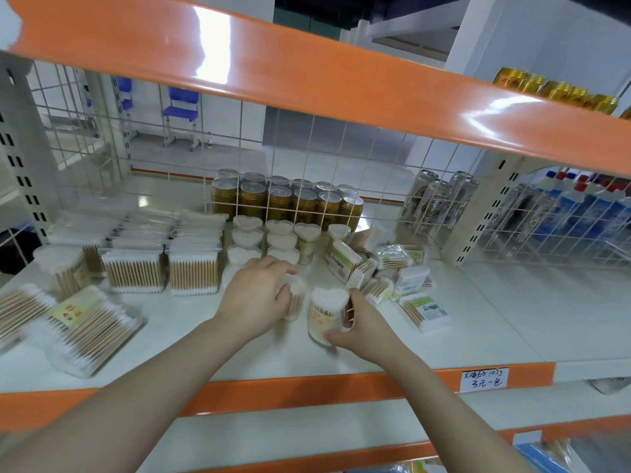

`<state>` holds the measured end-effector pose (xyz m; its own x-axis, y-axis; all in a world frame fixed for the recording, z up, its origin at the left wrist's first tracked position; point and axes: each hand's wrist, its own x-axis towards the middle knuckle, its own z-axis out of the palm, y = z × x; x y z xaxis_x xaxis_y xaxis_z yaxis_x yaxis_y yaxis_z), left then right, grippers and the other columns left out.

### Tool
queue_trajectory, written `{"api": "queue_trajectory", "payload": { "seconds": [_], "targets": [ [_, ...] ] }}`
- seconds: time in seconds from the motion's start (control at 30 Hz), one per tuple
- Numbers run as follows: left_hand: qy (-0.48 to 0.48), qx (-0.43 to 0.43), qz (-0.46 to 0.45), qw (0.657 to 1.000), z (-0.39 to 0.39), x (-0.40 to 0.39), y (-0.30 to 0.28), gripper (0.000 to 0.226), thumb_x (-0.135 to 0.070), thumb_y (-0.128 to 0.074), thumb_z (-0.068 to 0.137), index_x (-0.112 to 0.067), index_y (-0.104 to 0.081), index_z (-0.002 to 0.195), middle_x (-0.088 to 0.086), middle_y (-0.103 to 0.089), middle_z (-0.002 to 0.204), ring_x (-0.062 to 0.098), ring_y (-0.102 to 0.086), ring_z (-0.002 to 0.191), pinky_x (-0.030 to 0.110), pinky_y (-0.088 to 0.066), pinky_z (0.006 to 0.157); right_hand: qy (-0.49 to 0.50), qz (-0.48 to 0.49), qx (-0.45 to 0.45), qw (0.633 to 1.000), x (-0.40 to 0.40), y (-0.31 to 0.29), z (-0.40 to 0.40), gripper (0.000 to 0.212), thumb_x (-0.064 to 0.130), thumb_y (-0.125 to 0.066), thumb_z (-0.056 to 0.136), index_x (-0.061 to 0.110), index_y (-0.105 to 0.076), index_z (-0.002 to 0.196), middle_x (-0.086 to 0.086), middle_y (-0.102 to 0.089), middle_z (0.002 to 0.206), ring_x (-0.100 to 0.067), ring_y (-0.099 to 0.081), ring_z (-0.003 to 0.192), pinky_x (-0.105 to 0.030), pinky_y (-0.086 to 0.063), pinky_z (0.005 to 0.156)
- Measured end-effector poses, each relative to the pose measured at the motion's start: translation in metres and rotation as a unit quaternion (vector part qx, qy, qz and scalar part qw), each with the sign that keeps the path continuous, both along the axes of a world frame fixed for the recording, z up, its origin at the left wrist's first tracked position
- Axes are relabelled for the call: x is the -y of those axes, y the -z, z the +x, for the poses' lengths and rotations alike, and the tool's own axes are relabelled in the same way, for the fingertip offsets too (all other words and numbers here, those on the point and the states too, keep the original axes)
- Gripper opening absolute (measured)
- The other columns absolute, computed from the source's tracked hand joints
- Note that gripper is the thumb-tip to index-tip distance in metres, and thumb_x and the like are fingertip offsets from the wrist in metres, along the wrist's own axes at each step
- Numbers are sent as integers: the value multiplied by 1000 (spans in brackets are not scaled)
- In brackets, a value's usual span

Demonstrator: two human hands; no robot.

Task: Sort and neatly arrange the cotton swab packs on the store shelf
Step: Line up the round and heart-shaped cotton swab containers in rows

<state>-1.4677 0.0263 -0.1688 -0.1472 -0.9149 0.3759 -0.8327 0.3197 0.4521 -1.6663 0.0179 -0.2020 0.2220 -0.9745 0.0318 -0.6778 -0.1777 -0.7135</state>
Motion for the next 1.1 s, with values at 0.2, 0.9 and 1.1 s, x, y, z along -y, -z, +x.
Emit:
{"api": "queue_trajectory", "payload": {
  "seconds": [0.2, 0.9, 1.1],
  "targets": [
    [-12, 14, 8, 1000, 4, 4, 6, 34, -12, -50, 88, -17, -59, 120, 1, -56, 124, 22, -47, 113, 29, -33, 93, 4, 6, 19, 1000, -4, 12, 3, 57, 16, -73, 73, 23, -38, 119, 16, -46, 94, 0, -50, 83, -13, -41, 71],
    [11, 106, 29, 994, 6, 27, 14, 69, -43, -18, 80, -5, -63, 115, 12, -62, 120, 29, -54, 113, 36, -32, 102, -97, -180, -106, 973, -5, 3, -16, 53, 16, -71, 72, 16, -54, 122, 17, -40, 119, -2, -37, 116, -3, -22, 97],
    [18, 140, 59, 988, 6, 36, 14, 45, -30, -30, 100, -14, -35, 141, 2, -32, 150, 16, -20, 141, 27, -5, 114, -94, -188, -131, 969, 9, -3, -12, 50, 17, -70, 75, 15, -54, 121, 4, -47, 118, -10, -45, 106, -19, -38, 90]
  ]
}}
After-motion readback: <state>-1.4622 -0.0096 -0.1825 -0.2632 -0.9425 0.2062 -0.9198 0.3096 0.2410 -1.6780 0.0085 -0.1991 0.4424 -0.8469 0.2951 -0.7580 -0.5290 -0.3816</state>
